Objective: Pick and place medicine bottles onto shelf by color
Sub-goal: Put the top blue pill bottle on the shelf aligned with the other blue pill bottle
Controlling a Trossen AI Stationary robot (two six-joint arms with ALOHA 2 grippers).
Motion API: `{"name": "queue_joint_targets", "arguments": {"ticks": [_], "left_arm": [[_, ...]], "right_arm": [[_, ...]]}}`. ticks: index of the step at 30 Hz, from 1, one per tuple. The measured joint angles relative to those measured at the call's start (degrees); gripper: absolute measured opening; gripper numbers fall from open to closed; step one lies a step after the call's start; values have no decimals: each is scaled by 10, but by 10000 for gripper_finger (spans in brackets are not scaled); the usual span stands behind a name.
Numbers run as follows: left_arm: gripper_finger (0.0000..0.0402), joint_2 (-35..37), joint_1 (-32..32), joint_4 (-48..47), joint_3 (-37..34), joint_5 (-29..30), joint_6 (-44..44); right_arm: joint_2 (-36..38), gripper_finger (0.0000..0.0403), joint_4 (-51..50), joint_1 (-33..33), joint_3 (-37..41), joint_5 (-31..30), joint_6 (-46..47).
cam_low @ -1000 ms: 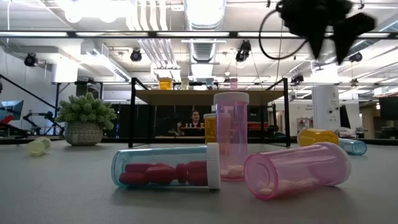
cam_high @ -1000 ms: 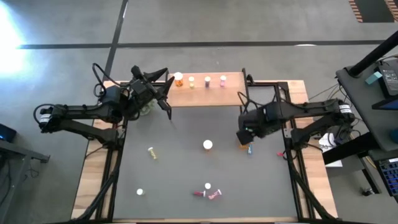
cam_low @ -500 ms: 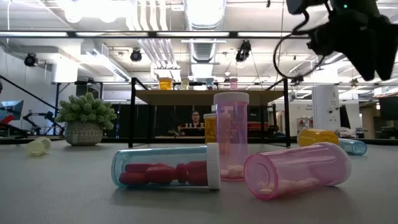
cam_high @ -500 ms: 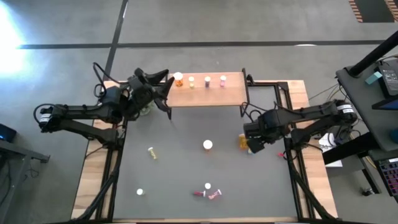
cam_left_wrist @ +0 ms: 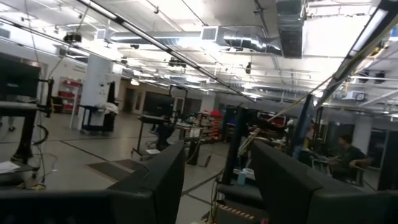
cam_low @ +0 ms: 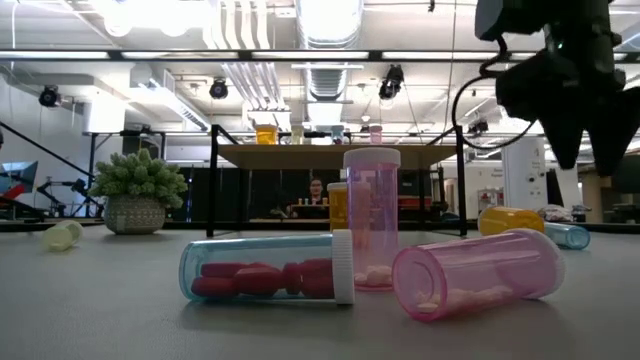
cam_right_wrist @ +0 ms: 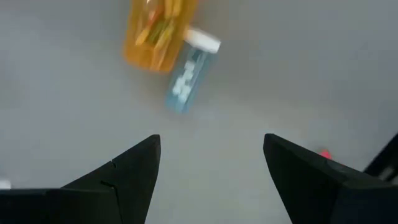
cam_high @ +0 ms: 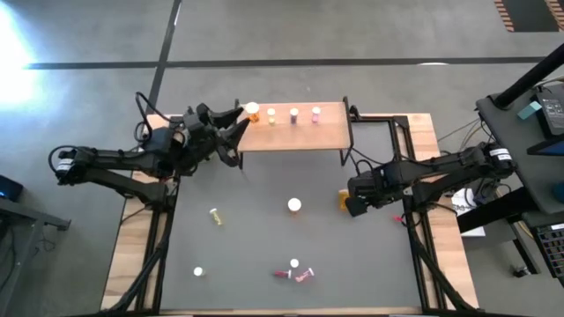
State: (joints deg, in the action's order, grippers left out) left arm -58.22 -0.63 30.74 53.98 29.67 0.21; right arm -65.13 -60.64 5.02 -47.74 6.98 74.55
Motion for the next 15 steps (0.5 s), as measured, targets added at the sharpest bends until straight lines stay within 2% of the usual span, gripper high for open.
{"name": "queue_joint_targets", "arguments": {"ticks": [6,9,15], "left_arm": [[169,-4,-10,-2,0,0,0],[169,-5,-11,-1,0,0,-1],[169,-7,-11,-3,0,0,0]], "right_arm": [[-19,270,61,0,28,-20,12],[-28,270,98,6,29,-7,24],[-37,268,201,63,11,10,6]]}}
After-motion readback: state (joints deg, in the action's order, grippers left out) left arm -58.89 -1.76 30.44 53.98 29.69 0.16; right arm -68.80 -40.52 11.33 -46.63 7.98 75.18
